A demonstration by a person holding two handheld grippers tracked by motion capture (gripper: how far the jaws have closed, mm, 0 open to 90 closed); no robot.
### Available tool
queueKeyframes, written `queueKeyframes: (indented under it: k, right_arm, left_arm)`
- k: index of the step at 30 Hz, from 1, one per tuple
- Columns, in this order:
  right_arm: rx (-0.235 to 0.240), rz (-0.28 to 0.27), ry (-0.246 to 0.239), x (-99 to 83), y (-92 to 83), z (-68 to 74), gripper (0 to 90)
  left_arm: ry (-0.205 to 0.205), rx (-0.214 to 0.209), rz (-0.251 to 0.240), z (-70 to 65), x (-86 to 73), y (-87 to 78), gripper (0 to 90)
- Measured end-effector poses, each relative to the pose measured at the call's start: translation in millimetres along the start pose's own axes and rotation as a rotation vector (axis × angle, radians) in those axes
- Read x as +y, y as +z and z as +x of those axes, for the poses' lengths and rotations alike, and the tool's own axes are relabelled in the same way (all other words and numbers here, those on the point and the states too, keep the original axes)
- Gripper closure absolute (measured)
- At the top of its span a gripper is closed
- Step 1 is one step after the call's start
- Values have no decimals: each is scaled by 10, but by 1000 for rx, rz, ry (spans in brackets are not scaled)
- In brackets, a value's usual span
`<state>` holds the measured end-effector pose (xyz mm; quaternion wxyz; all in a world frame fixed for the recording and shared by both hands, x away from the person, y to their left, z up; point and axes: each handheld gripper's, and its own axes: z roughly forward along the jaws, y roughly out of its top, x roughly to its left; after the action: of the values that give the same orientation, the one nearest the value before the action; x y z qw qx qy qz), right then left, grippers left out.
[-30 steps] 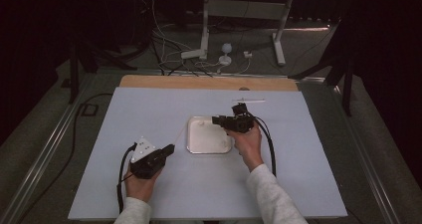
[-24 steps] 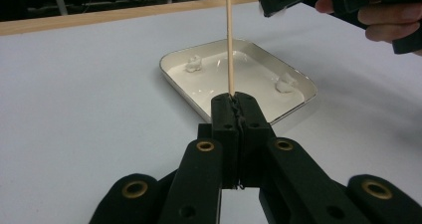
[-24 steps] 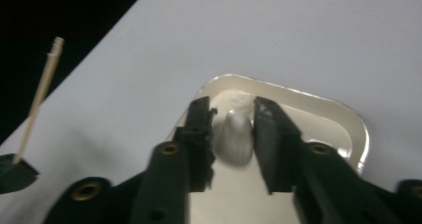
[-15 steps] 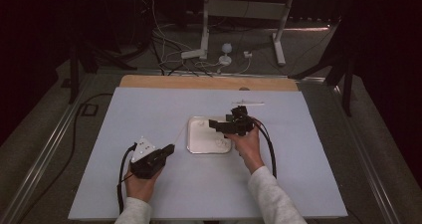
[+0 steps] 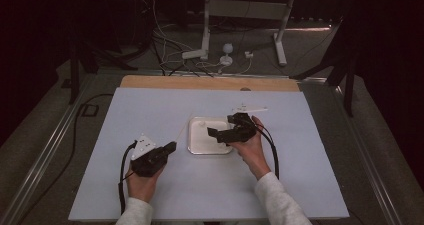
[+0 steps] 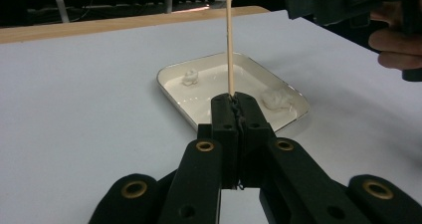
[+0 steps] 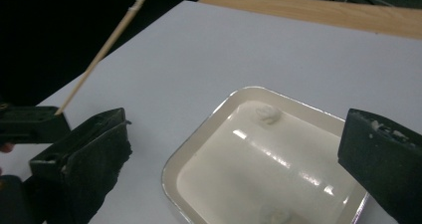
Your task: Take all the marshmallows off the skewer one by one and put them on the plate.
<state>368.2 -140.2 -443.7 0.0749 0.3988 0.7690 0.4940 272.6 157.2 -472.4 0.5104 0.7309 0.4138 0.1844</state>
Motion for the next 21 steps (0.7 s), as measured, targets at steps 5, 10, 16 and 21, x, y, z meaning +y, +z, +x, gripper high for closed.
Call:
queueKeyframes:
  k: [5,10,16,21]
  right_arm:
    - [15,-16,-24,4,-86,38,0]
    - [20,-14,-37,-21,-148,37,0]
    - [15,-17,-30,-85,-207,-18,0]
    - [4,-17,-12,-141,-269,-91,0]
  left_arm:
    - [-22,0,-4,17,24,2,897]
    - [-29,-2,-8,21,69,12,897]
    - [-29,-6,-14,5,145,49,897]
    - [-29,-9,-14,-17,194,97,895]
